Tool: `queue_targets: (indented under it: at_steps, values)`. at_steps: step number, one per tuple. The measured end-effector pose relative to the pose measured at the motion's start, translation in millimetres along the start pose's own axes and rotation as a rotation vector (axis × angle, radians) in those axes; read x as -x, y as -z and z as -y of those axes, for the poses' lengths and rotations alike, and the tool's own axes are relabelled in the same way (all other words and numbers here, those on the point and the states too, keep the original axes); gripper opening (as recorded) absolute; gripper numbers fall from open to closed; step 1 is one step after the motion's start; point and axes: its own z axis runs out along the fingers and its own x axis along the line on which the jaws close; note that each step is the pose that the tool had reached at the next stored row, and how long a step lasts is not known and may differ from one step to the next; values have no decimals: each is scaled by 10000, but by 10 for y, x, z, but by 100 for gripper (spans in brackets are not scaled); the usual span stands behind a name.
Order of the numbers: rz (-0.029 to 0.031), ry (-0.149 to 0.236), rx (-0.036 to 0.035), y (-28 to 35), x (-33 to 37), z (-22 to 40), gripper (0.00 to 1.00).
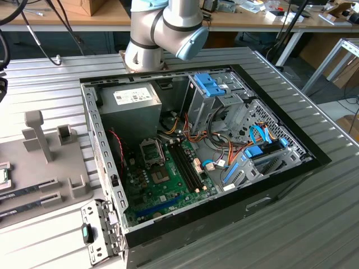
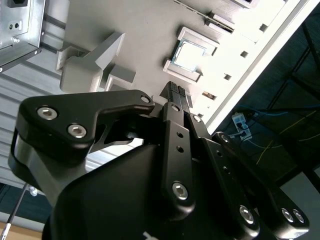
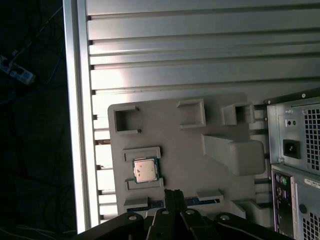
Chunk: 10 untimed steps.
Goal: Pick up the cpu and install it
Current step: 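Pick up the cpu and move it towards the insertion slot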
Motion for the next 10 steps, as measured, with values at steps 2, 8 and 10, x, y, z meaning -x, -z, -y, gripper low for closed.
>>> queue_targets:
  at_steps: [2, 8, 10]
  values:
    - [0, 0, 0, -3, 0, 0, 11]
    - [1, 0, 0, -14, 0, 0, 11]
    - [0, 0, 0, -18, -1, 0, 11]
